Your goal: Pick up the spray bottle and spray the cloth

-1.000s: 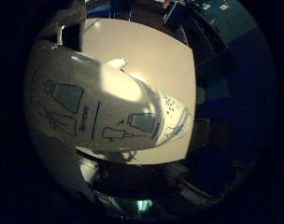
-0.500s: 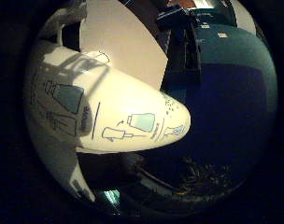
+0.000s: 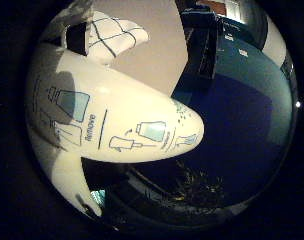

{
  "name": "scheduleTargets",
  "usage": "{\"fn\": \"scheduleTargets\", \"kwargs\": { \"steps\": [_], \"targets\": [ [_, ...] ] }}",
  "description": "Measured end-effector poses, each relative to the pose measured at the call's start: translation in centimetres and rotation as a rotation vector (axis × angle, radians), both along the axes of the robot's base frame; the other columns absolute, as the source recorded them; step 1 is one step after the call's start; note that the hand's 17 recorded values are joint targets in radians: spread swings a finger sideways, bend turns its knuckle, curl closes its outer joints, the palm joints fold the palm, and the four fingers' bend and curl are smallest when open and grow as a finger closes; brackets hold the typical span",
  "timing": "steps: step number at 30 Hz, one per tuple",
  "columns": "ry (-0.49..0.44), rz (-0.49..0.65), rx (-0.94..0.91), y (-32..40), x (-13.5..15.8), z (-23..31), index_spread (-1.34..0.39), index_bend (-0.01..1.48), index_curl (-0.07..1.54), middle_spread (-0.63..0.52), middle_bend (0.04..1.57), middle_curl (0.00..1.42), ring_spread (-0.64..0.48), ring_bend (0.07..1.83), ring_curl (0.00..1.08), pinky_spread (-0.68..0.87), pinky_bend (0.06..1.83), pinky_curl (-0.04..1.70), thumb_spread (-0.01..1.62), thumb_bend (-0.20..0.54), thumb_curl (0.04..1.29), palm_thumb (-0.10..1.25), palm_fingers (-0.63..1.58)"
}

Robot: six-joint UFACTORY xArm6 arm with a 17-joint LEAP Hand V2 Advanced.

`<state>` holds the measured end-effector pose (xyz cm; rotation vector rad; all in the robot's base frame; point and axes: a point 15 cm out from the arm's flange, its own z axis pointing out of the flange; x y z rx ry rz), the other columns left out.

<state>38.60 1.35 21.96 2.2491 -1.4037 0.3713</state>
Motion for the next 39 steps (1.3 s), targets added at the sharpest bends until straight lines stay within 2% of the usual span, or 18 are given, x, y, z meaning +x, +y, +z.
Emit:
{"fn": "scheduleTargets", "kwargs": {
  "steps": [9,17,31,39],
  "targets": [
    [-0.012,-0.004,-0.005,-0.2,0.3,1.8,-0.19,1.22,0.76,-0.10,1.41,0.69,-0.21,1.35,0.78,-0.23,1.09,1.17,1.10,-0.014,0.46,1.04,1.13],
    [-0.120,-0.063,0.093,1.1,2.4,8.1,-0.19,1.22,0.76,-0.10,1.41,0.69,-0.21,1.35,0.78,-0.24,1.09,1.17,1.10,-0.014,0.46,1.04,1.13],
    [-0.154,-0.130,0.739,14.5,3.8,15.6,-0.19,1.22,0.76,-0.10,1.40,0.69,-0.21,1.35,0.78,-0.23,1.09,1.17,1.09,-0.013,0.46,1.07,1.13],
    [-0.226,-0.053,1.091,21.2,6.1,19.2,-0.19,1.22,0.76,-0.10,1.41,0.69,-0.21,1.35,0.78,-0.22,1.09,1.18,1.08,-0.011,0.48,1.10,1.14]
  ]
}}
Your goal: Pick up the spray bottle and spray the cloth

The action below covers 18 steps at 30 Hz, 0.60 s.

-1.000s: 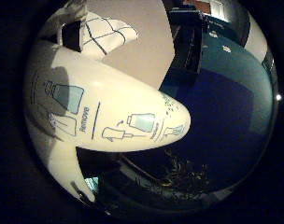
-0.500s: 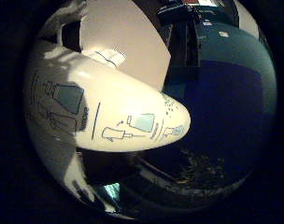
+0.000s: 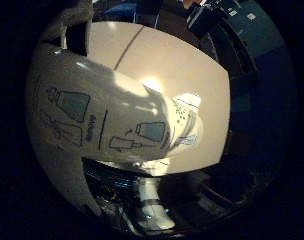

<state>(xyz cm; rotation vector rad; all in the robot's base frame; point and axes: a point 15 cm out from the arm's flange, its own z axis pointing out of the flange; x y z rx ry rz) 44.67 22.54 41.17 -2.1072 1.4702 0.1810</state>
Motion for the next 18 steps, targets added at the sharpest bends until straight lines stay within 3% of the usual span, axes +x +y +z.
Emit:
{"fn": "scheduleTargets", "kwargs": {
  "steps": [11,18],
  "targets": [
    [0.048,0.054,0.410,5.7,-1.0,-2.9,-0.19,1.21,0.76,-0.10,1.41,0.67,-0.21,1.35,0.77,-0.22,1.08,1.18,1.05,-0.012,0.51,1.11,1.14],
    [0.037,0.080,0.569,7.1,-0.5,-6.2,-0.19,1.22,0.76,-0.10,1.41,0.67,-0.21,1.36,0.76,-0.22,1.08,1.19,1.05,-0.013,0.53,1.10,1.14]
  ]
}}
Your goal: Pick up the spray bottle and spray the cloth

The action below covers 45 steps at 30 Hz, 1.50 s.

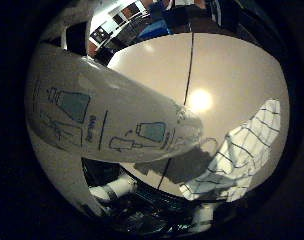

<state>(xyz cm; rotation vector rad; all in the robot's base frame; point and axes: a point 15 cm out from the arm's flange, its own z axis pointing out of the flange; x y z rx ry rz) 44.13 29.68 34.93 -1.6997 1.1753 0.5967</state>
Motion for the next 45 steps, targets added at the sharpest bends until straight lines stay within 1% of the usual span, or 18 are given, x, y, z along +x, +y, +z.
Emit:
{"fn": "scheduleTargets", "kwargs": {
  "steps": [3,7,13,20,33,40,43,45],
  "targets": [
    [-0.024,0.000,0.032,-0.3,0.7,-1.6,-0.19,1.22,0.76,-0.10,1.41,0.67,-0.21,1.36,0.76,-0.22,1.07,1.20,1.05,-0.013,0.54,1.10,1.14],
    [-0.052,-0.026,0.062,-1.6,2.4,-3.7,-0.19,1.22,0.75,-0.10,1.41,0.67,-0.21,1.36,0.76,-0.22,1.07,1.20,1.05,-0.013,0.55,1.10,1.14],
    [-0.045,-0.011,0.128,-2.1,3.1,-6.2,-0.18,1.22,0.75,-0.10,1.41,0.67,-0.20,1.36,0.75,-0.21,1.06,1.21,1.05,-0.013,0.56,1.10,1.15],
    [-0.038,-0.082,0.118,-6.2,5.6,-8.9,-0.18,1.22,0.75,-0.10,1.41,0.67,-0.21,1.37,0.75,-0.21,1.06,1.22,1.05,-0.013,0.56,1.10,1.14],
    [-0.017,-0.130,0.101,-9.4,7.5,-12.3,-0.18,1.23,0.75,-0.10,1.42,0.67,-0.21,1.37,0.75,-0.20,1.06,1.22,1.03,-0.014,0.57,1.09,1.14],
    [-0.018,-0.143,0.098,-10.5,7.9,-13.5,-0.18,1.22,0.75,-0.10,1.40,0.66,-0.21,1.35,0.74,-0.21,1.06,1.20,1.02,-0.024,0.55,1.04,1.14],
    [-0.013,-0.125,0.116,-10.2,7.5,-13.5,-0.19,1.15,0.73,-0.10,1.36,0.64,-0.20,1.33,0.72,-0.23,1.03,1.13,1.01,-0.028,0.52,1.00,1.14],
    [-0.006,-0.103,0.136,-9.9,7.1,-13.3,-0.22,1.00,0.70,-0.11,1.31,0.62,-0.21,1.31,0.68,-0.27,1.01,1.05,0.99,-0.036,0.51,0.94,1.10]
  ]
}}
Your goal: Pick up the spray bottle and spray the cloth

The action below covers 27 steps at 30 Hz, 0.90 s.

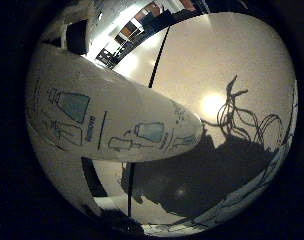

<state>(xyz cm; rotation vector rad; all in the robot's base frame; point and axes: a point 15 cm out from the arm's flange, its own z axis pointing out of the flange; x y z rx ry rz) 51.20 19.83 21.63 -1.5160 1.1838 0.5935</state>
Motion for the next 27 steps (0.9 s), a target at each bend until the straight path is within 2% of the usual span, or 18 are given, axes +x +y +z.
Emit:
{"fn": "scheduleTargets", "kwargs": {
  "steps": [3,4,6,10,16,19,22,27],
  "targets": [
    [-0.006,0.038,0.025,0.5,-0.7,0.4,-0.26,0.81,0.68,-0.12,1.21,0.60,-0.21,1.29,0.65,-0.32,1.03,0.98,0.96,-0.037,0.50,0.89,1.02],
    [-0.010,0.046,0.029,0.7,-0.8,0.6,-0.29,0.63,0.66,-0.14,1.14,0.58,-0.22,1.27,0.63,-0.36,1.06,0.93,0.94,-0.033,0.50,0.86,0.97],
    [-0.010,0.052,0.030,0.8,-1.0,0.6,-0.32,0.41,0.61,-0.16,1.07,0.58,-0.23,1.26,0.61,-0.40,1.10,0.88,0.94,-0.027,0.49,0.85,0.89],
    [-0.017,0.077,0.008,0.6,-1.4,0.3,-0.42,0.16,0.55,-0.19,0.92,0.56,-0.26,1.26,0.58,-0.46,1.13,0.80,0.95,-0.029,0.48,0.83,0.74],
    [-0.027,0.102,-0.023,0.2,-1.3,0.4,-0.43,0.18,0.48,-0.21,0.70,0.54,-0.27,1.22,0.55,-0.44,1.09,0.74,0.97,-0.028,0.46,0.79,0.43],
    [-0.045,0.108,-0.033,0.1,-0.9,1.1,-0.41,0.22,0.48,-0.18,0.62,0.52,-0.25,1.13,0.52,-0.35,1.01,0.72,0.96,-0.028,0.45,0.77,0.29],
    [-0.047,0.133,-0.049,0.1,-1.0,1.4,-0.39,0.25,0.48,-0.14,0.56,0.49,-0.23,1.03,0.49,-0.20,0.88,0.69,0.96,-0.029,0.43,0.76,0.20],
    [-0.042,0.149,-0.070,-0.4,-0.7,1.9,-0.37,0.23,0.45,-0.09,0.48,0.45,-0.18,0.94,0.44,0.00,0.77,0.63,0.96,-0.029,0.41,0.75,0.18]
  ]
}}
